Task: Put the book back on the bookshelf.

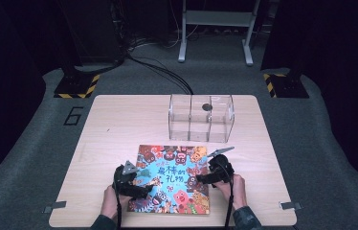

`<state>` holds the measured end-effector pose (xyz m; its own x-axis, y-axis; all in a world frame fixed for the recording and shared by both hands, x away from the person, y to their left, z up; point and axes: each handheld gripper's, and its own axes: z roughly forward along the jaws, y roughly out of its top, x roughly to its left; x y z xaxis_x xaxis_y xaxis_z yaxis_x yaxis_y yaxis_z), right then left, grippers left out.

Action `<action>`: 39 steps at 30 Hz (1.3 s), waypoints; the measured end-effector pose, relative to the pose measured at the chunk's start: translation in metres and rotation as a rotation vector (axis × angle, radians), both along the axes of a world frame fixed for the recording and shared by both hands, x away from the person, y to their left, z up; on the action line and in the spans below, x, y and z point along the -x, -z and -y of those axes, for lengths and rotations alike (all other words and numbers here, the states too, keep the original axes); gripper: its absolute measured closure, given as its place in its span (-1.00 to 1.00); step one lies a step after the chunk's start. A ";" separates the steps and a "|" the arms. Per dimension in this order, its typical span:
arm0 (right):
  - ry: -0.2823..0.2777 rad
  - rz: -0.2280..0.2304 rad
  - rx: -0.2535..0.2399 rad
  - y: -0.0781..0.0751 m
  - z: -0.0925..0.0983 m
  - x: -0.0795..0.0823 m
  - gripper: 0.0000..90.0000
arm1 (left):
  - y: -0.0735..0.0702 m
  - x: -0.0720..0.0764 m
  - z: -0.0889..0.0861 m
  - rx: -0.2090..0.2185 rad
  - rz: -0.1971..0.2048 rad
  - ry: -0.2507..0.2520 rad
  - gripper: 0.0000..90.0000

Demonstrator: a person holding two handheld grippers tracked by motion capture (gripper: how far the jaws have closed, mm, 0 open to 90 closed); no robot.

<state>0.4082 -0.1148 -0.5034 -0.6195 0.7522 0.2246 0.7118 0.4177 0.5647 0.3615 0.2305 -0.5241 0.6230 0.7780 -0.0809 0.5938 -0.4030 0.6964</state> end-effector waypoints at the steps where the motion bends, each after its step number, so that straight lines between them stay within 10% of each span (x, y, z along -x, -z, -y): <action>1: -0.003 0.002 0.005 0.000 0.001 0.000 -0.45 | 0.000 0.000 0.001 0.000 0.002 -0.001 -0.97; 39: 0.043 -0.028 -0.004 -0.001 0.019 -0.004 0.05 | 0.001 -0.003 0.011 0.004 0.005 0.015 -0.96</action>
